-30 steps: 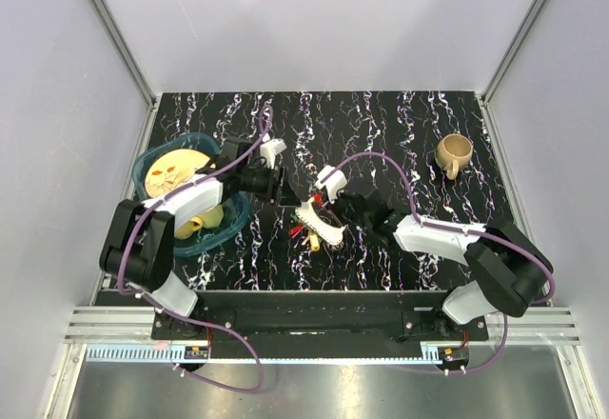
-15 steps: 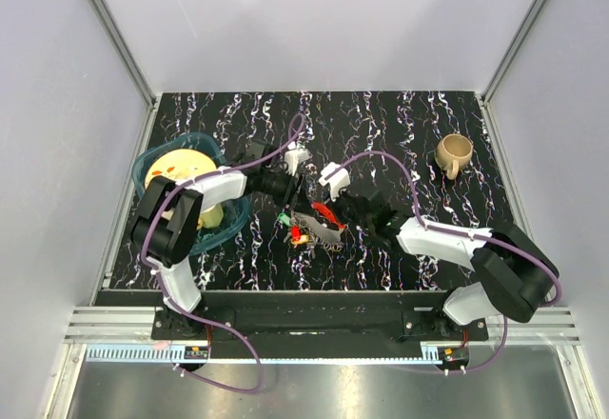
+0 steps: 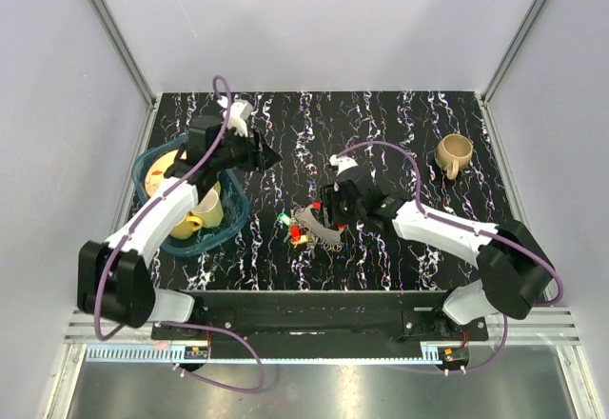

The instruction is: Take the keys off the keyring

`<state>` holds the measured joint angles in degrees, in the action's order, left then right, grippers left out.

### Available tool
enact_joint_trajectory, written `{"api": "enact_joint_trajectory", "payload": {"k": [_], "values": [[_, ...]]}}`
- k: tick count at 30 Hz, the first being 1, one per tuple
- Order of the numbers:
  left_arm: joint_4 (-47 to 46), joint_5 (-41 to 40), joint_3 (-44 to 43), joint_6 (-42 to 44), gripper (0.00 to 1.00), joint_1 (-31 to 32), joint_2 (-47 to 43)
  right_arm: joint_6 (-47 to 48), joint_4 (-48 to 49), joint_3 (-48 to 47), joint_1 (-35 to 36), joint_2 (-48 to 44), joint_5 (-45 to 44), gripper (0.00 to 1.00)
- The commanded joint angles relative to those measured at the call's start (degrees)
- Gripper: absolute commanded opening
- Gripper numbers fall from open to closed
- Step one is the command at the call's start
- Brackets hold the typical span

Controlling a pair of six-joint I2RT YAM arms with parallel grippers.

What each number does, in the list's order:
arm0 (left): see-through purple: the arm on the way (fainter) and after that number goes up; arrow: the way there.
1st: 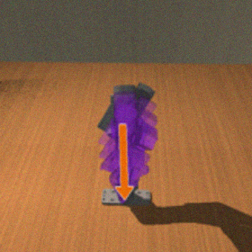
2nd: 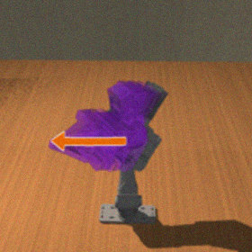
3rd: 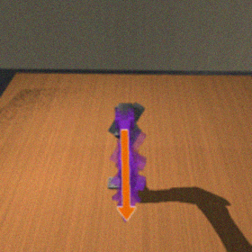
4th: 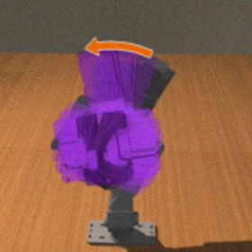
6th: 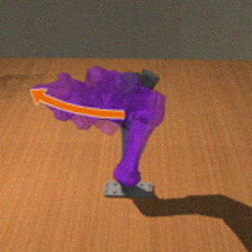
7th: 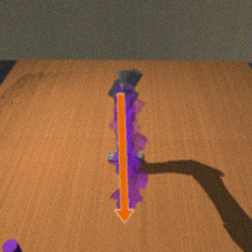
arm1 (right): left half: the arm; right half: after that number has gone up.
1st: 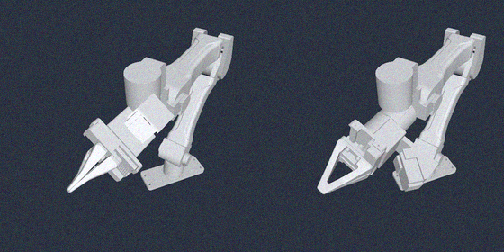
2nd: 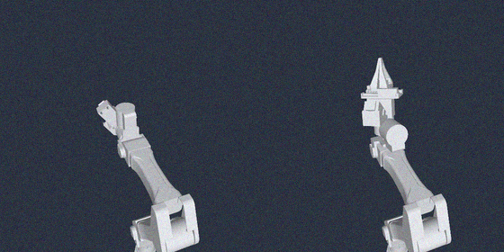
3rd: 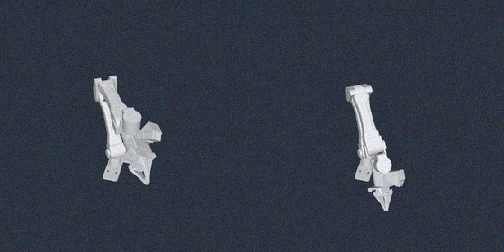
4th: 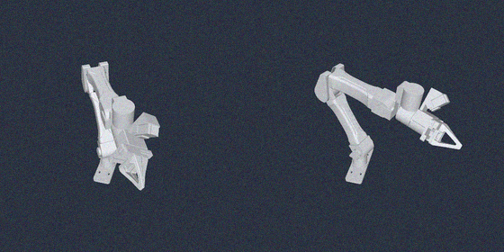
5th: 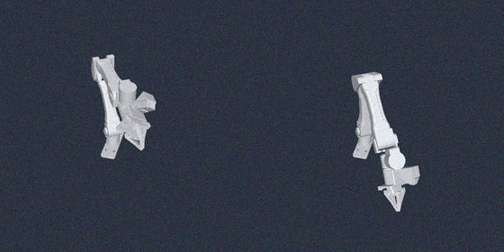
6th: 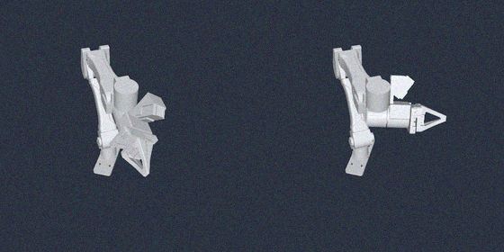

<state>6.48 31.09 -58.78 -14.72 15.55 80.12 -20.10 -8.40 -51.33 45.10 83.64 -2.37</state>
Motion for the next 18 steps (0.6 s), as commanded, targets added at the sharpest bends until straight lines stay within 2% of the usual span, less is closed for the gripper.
{"api": "enact_joint_trajectory", "payload": {"k": [1, 4, 8, 13, 18], "values": [[-0.3, -11.9, 1.3, -3.6, 0.63, -0.4, -7.9, -17.2, -6.2, 0.4, -1.2, -2.1, 5.7, 0.61], [0.3, -11.7, 3.1, -4.2, 0.65, -0.5, -11.7, -21.0, -5.6, 3.0, -4.4, -2.5, 10.9, 0.63], [2.0, -10.6, 5.5, -3.5, 0.65, -0.5, -14.5, -25.2, -2.2, 8.7, -7.3, -4.8, 13.2, 0.66], [3.3, -11.1, 8.2, -2.2, 0.66, -0.5, -16.2, -25.4, 3.0, 12.9, -9.9, -5.3, 16.6, 0.65], [3.2, -8.6, 7.3, -3.6, 0.66, -0.5, -16.1, -24.8, 8.5, 15.6, -9.9, -3.8, 20.1, 0.63]]}}
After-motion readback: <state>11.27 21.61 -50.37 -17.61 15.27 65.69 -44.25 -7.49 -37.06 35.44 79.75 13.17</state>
